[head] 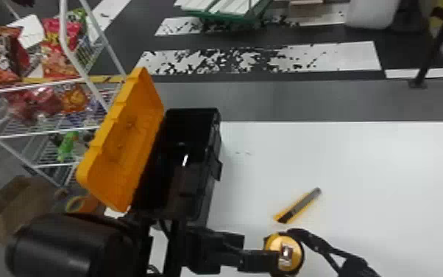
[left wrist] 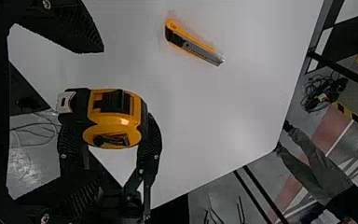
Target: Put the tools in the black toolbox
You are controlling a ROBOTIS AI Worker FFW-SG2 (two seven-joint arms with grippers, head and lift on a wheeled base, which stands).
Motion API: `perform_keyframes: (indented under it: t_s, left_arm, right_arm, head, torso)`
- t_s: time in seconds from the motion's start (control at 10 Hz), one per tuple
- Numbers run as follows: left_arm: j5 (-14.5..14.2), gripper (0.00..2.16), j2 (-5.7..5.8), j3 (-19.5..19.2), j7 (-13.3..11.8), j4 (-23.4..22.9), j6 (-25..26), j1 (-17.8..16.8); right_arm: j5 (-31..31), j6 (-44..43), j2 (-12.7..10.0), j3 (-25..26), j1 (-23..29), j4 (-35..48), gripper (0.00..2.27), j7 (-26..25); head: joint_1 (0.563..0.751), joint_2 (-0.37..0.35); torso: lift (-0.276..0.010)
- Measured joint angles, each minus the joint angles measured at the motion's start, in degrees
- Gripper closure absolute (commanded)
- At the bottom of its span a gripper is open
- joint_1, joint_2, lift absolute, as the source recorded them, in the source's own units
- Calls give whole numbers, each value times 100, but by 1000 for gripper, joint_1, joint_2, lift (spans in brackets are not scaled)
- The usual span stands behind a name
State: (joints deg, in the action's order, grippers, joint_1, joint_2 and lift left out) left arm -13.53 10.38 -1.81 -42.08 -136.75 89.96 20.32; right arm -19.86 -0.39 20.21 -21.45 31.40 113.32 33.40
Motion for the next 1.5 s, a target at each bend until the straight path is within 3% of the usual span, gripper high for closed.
perform_keyframes:
  t_s: [0.2,0.4,0.5,0.6,0.7,0.8,0.9,1.0,1.1,1.3,1.4,1.5]
  left_arm:
    - [11,171,-7,157,8,5,0,-129]
    - [13,424,-10,230,-27,30,0,-234]
    - [18,741,-10,244,-62,45,0,-263]
    - [19,1190,-10,247,-97,68,0,-285]
    - [17,1430,-10,248,-97,94,0,-303]
    - [12,1976,-10,248,-97,113,0,-318]
    - [38,2142,-10,246,-155,128,0,-345]
    - [62,2142,-10,244,-226,153,0,-382]
    - [80,2142,-9,243,-298,167,0,-423]
    - [102,2142,-3,236,-390,177,1,-497]
    - [108,2142,-1,234,-553,184,0,-525]
    - [111,2142,-1,237,-566,190,0,-545]
  right_arm:
    - [0,14,-18,-82,-52,0,2013,-2]
    - [0,2,-47,-125,-70,5,2010,-26]
    - [0,0,-63,-135,-83,6,2010,-35]
    - [-1,0,-72,-141,-98,6,2010,-38]
    - [-1,0,-77,-146,-107,6,2010,-45]
    - [-1,0,-78,-148,-110,6,2010,-61]
    - [0,1,-78,-148,-112,6,2010,-80]
    - [0,1,-78,-147,-113,6,2007,-98]
    - [0,1,-78,-145,-112,6,1851,-130]
    - [0,-27,-76,-147,-86,8,73,-261]
    - [2,-44,-73,-148,-62,16,-2,-325]
    - [7,-51,-71,-149,-41,24,39,-379]
  head:
    - [695,214]
    - [695,208]
    - [695,208]
    - [695,206]
    - [695,207]
    - [695,207]
    - [695,205]
    - [695,202]
    - [695,200]
    - [695,193]
    - [695,187]
    - [695,182]
  torso:
    - [-39]
    - [-39]
    - [-39]
    - [-39]
    - [-39]
    - [-39]
    - [-39]
    - [-39]
    - [-39]
    - [-39]
    - [-39]
    - [-39]
